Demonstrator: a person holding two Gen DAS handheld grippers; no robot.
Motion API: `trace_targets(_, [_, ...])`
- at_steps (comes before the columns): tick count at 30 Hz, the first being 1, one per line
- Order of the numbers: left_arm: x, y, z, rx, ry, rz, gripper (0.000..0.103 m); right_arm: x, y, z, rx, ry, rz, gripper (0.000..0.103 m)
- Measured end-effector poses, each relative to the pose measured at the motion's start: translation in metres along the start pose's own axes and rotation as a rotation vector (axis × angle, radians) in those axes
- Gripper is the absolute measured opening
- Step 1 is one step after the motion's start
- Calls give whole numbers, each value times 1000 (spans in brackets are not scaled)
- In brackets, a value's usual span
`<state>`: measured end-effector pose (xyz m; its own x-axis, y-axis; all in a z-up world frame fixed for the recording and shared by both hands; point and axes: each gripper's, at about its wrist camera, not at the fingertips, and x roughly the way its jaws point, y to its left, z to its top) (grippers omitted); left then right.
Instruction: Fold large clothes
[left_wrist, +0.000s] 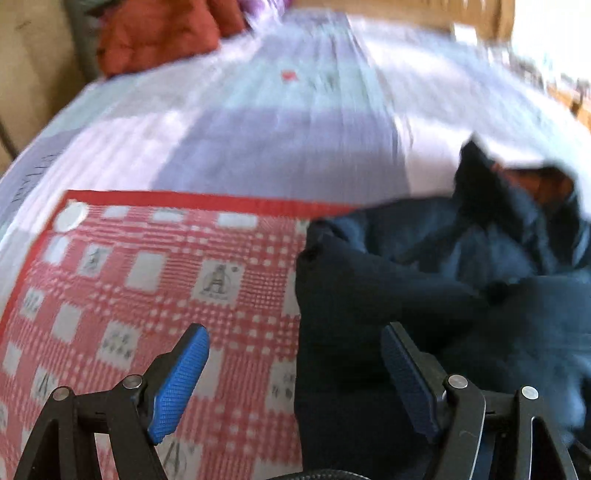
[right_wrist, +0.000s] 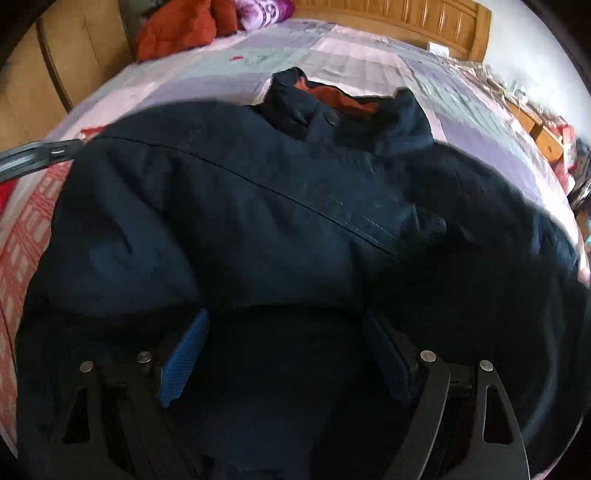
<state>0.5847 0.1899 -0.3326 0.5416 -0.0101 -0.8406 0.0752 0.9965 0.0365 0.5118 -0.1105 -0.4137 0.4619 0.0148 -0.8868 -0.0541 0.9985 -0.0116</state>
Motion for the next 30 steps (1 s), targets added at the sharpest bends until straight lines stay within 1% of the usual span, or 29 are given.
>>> trace_targets(1, [14,1,4,-10,36,2,81,-1,2,-4,-32,-7,-13,87])
trace_targets(2, [30,3,8,-33,85,-17,81,-1,6,-8,-65,-13,-26,87])
trace_targets(4, [51,0,11,-47,145,-23,82,0,5,-12,-65,-20,-17,87])
trace_targets(6, [67,-10,12,-6,176,24,88,2,1,-13,-56,-23,1,87])
trace_targets(7, [74,-14,14,10,189,50,94,3,-1,-15,-61,-30,8,87])
trace_targets(8, [80,-15,16,9,202,70,100,3,-2,-16,-65,-35,14,87])
trace_targets(9, [86,-12,19,-10,224,79,103,3,-4,-18,-74,-49,24,87])
trace_targets(10, [91,-8,21,-35,248,70,103,3,-3,-13,-80,-54,29,87])
trace_targets(11, [96,-3,22,-63,272,59,103,2,-5,-17,-96,-65,36,87])
trace_targets(12, [97,-1,23,-82,283,59,103,-3,-3,-20,-109,-70,38,87])
trace_targets(13, [94,-3,22,-76,273,72,103,-8,-5,-23,-121,-77,39,87])
trace_targets(14, [88,-9,21,-44,250,95,102,-13,-6,-26,-138,-84,36,86])
trace_targets(15, [82,-12,20,-24,224,102,100,-18,-6,-29,-166,-93,22,84])
trace_targets(16, [70,-16,16,-8,180,94,92,-23,-8,-31,-181,-99,3,81])
trace_targets(17, [57,-19,12,0,134,90,86,-32,-17,-35,-169,-117,-20,71])
trace_targets(18, [45,-21,8,-1,97,84,86,-39,-29,-37,-131,-127,-25,60])
trace_targets(19, [28,-23,1,-2,40,68,86,-43,-39,-40,-102,-132,-21,55])
trace_targets(20, [11,-25,-7,0,-11,74,86,-48,-56,-43,-56,-135,-16,43])
trace_targets(21, [-1,-27,-12,1,-41,76,86,-52,-70,-47,-21,-136,-3,28])
trace_targets(22, [-20,-31,-23,7,-92,61,86,-55,-83,-50,9,-136,5,20])
trace_targets(23, [-34,-35,-29,19,-128,56,86,-59,-90,-52,30,-135,1,15])
trace_targets(24, [-52,-41,-39,37,-175,60,86,-67,-103,-55,70,-149,-18,15])
trace_targets(25, [-66,-48,-47,56,-209,52,86,-76,-111,-56,102,-160,-12,16])
trace_targets(26, [-80,-57,-55,79,-242,37,87,-85,-115,-55,120,-172,-20,20])
trace_targets(27, [-91,-68,-63,111,-277,32,87,-95,-115,-55,121,-197,-59,21])
trace_targets(28, [-98,-78,-68,143,-293,33,87,-105,-111,-56,83,-228,-139,23])
trace_targets(29, [-101,-94,-77,193,-299,24,87,-106,-110,-58,55,-229,-210,35])
trace_targets(30, [-98,-104,-77,224,-291,21,87,-99,-111,-60,51,-203,-239,44])
